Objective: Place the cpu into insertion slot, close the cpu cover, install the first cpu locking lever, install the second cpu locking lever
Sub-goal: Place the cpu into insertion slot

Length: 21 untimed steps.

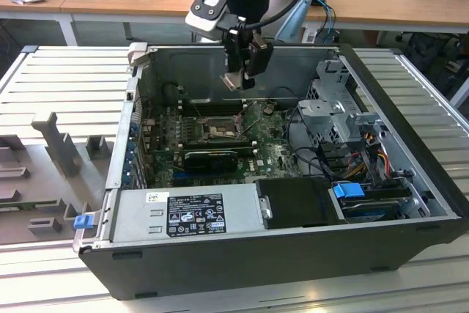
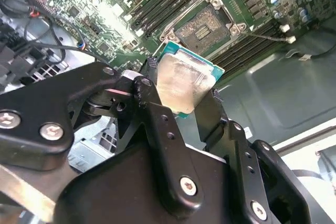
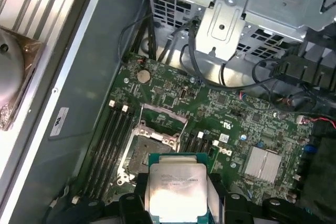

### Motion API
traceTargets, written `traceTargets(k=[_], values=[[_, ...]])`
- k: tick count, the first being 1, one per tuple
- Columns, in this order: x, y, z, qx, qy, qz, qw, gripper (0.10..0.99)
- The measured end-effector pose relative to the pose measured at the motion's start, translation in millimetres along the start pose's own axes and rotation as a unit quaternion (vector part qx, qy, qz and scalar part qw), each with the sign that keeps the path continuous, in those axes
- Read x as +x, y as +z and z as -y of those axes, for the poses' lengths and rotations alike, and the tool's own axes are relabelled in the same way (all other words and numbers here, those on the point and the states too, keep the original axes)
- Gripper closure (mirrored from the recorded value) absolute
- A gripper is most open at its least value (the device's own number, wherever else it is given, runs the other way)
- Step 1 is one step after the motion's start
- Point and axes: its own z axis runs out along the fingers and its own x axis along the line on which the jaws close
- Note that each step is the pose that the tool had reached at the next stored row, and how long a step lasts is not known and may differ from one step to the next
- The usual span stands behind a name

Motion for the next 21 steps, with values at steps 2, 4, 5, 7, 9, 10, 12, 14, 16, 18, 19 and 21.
traceTargets(k=[2, 4, 5, 7, 9, 10, 12, 14, 16, 18, 19, 21], values=[[0.0, 0.8, 0.1, -0.0003, 0.016, 0.0014, 0.9999, 0.561], [0.0, 1.7, 0.1, -0.0006, 0.034, 0.0029, 0.9994, 0.561], [0.0, 2.2, 0.2, -0.0008, 0.045, 0.0039, 0.9990, 0.561], [-0.1, 3.6, 0.3, -0.0012, 0.071, 0.0061, 0.9974, 0.561], [-0.1, 4.6, 0.4, -0.0015, 0.087, 0.0074, 0.9962, 0.561], [0.1, 6.4, 0.5, -0.0017, 0.101, 0.0086, 0.9948, 0.561], [0.1, 8.5, 0.6, -0.0019, 0.106, 0.0090, 0.9943, 0.561], [0.1, 13.0, 1.0, -0.0019, 0.106, 0.0090, 0.9943, 0.561], [0.2, 18.8, 1.4, -0.0018, 0.106, 0.0091, 0.9943, 0.561], [0.5, 22.8, 1.6, -0.0016, 0.107, 0.0090, 0.9943, 0.561], [0.6, 23.6, 1.7, -0.0013, 0.109, 0.0094, 0.9940, 0.561], [0.7, 24.9, 1.7, -0.0012, 0.121, 0.0105, 0.9926, 0.561]])
